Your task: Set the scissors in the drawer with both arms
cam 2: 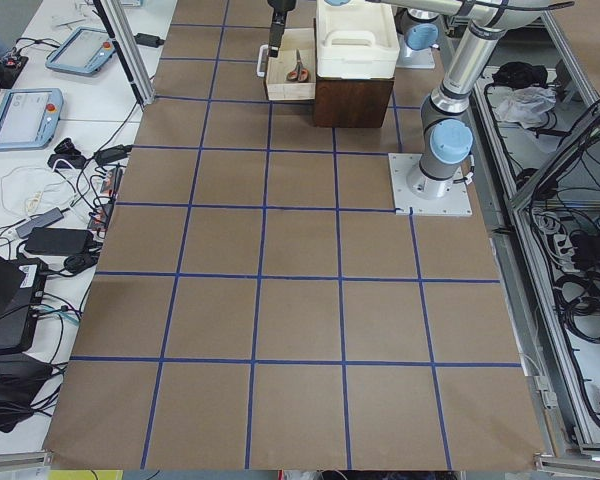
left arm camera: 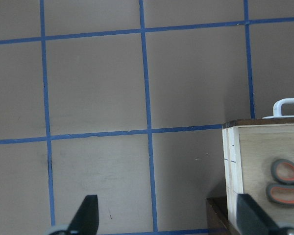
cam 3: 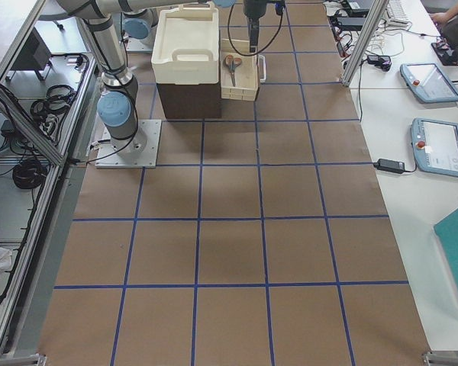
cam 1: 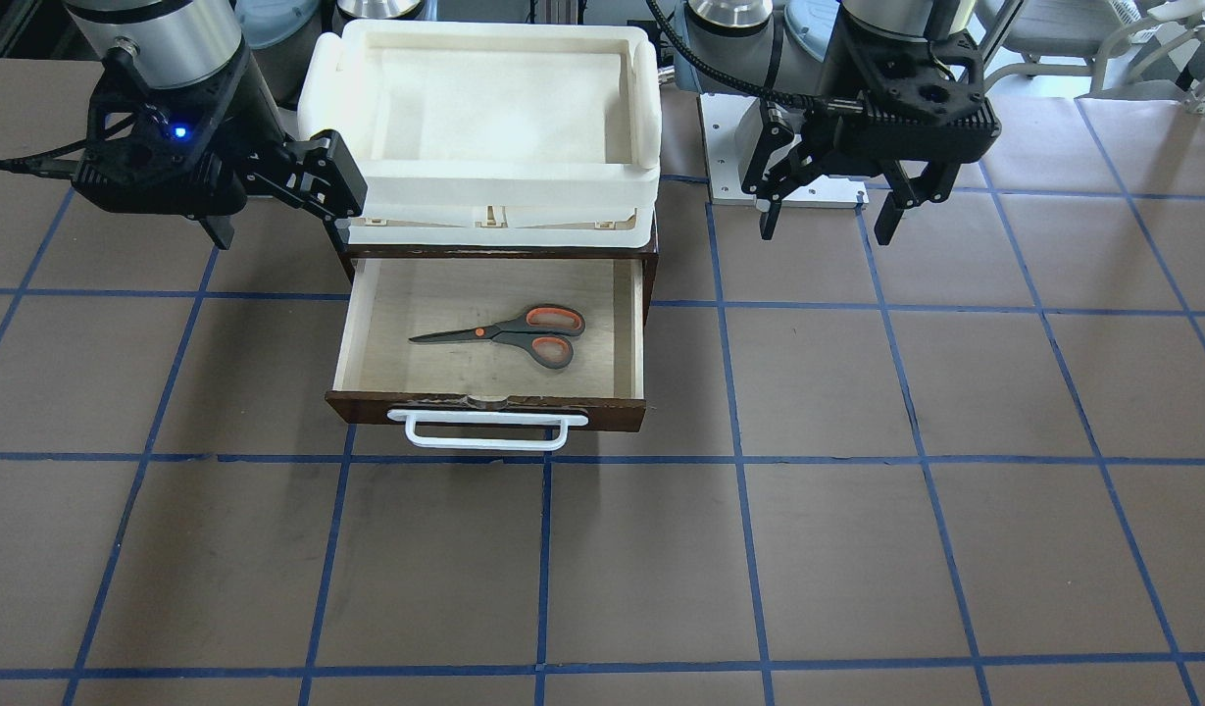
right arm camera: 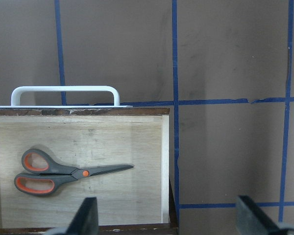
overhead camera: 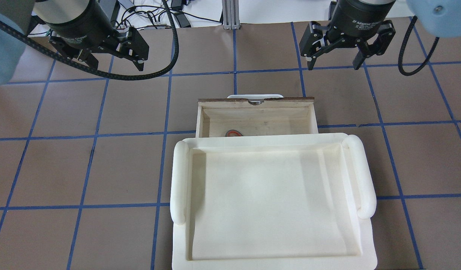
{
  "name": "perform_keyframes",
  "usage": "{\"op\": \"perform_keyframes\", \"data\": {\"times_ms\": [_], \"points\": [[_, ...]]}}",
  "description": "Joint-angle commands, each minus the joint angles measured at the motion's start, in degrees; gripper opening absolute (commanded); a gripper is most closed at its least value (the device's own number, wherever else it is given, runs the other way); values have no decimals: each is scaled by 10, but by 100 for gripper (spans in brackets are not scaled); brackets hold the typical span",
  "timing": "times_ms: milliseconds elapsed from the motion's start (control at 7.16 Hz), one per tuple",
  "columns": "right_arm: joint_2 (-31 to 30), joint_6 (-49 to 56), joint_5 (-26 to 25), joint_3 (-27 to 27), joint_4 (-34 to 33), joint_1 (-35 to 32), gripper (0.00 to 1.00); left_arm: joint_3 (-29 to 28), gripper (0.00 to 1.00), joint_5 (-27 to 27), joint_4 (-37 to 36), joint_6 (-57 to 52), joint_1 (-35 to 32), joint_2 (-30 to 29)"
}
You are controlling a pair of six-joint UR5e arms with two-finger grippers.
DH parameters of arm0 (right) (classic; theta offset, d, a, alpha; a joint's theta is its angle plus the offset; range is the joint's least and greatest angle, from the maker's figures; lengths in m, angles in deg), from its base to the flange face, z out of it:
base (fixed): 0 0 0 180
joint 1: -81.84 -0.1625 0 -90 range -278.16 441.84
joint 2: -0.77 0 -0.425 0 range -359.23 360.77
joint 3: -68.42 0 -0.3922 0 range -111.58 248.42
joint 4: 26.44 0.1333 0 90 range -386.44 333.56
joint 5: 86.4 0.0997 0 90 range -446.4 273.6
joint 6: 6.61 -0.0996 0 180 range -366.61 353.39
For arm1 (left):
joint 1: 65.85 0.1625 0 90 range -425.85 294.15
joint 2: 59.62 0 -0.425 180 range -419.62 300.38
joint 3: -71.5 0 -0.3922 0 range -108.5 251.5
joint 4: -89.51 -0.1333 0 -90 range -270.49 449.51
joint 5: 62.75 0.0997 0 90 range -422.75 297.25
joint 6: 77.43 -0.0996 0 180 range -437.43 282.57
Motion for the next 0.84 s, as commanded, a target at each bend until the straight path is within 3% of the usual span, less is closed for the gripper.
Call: {"op": "perform_keyframes", "data": {"times_ms": [0, 698], "points": [[0, 0, -6, 0, 2, 0, 100, 0, 100, 1, 1, 1, -1, -2], [-9, 0, -14, 0, 31, 0, 100, 2, 100, 1, 2, 0, -2, 0]]}}
